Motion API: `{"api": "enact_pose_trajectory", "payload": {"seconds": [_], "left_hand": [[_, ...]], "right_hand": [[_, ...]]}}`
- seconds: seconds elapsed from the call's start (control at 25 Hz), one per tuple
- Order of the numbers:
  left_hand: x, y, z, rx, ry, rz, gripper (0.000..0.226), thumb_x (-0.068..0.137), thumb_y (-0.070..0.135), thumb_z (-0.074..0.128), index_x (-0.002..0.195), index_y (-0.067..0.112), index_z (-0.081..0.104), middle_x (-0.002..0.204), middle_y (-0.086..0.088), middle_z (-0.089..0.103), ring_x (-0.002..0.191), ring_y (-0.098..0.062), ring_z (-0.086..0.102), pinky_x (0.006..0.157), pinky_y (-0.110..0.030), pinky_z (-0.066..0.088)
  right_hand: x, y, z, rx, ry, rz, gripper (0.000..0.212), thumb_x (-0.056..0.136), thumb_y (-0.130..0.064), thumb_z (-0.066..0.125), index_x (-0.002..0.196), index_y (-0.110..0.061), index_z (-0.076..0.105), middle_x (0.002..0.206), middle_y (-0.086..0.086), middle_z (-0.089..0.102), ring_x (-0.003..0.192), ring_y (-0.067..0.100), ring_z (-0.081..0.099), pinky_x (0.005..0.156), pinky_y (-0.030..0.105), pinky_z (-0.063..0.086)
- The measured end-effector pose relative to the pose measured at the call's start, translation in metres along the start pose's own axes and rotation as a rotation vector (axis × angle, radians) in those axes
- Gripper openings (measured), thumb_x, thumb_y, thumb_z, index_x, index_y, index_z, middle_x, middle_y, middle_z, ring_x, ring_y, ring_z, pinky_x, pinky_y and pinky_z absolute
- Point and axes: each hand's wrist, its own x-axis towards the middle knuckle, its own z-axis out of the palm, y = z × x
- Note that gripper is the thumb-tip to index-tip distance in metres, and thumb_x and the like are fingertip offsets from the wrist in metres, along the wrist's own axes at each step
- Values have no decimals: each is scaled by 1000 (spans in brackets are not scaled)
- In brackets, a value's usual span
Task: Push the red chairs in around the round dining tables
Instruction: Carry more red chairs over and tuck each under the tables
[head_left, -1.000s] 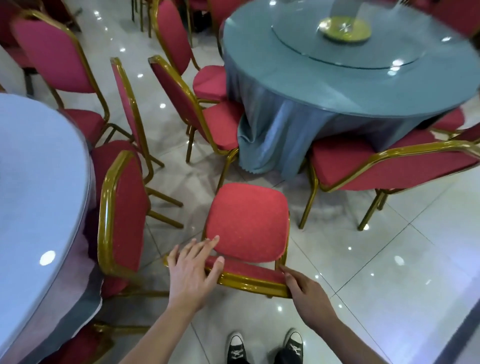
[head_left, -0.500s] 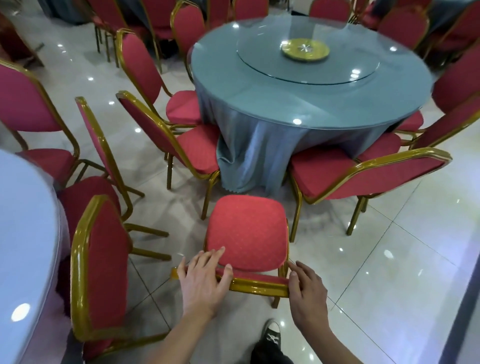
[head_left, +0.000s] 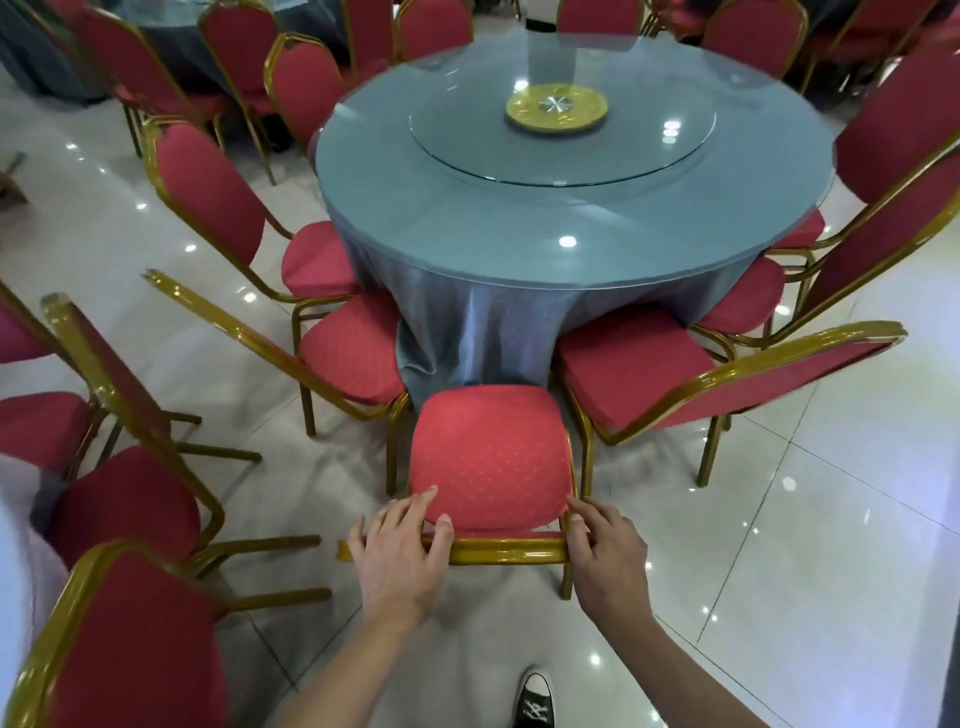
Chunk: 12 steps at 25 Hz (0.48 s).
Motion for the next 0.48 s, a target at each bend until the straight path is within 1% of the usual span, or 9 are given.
{"api": "enact_pose_trajectory", "payload": {"seconds": [0.12,0.2,0.32,0.4,0.48], "left_hand": [[51,10,-5,-3,-12,21,73,87,67,10,144,43,48,140,13,55,136,-13,42,121,-47,14],[77,16,-7,-7,-2,31,72,87,66,11,143,42,49,137,13,57,134,-15,44,120,-47,15],[103,18,-8,0,21,27,70,87,64,13,140,41,53,134,12,59,131,-13,46,119,-44,15],[113,18,-7,-6,53,35,67,88,62,15,137,40,56,132,13,61,129,-11,48,118,-41,15],[124,22,-3,-16,103,45,62,89,57,21,132,39,61,128,12,64,125,-12,52,117,-40,17]], "right_hand": [[41,-17,4,-43,27,29,39,103,-36,44,137,-32,63,139,-6,57,132,19,45,117,54,25],[64,-26,5,-23,20,31,41,102,-37,44,138,-30,63,140,-4,56,131,20,45,116,53,28],[88,-36,9,-7,13,19,38,102,-34,46,134,-28,65,136,-2,58,126,20,47,113,50,34],[98,-40,12,2,17,17,42,101,-38,40,131,-29,68,133,-4,59,125,19,47,110,50,36],[111,-44,14,6,40,33,54,94,-45,32,128,-30,70,130,-5,59,124,17,47,109,49,36]]}}
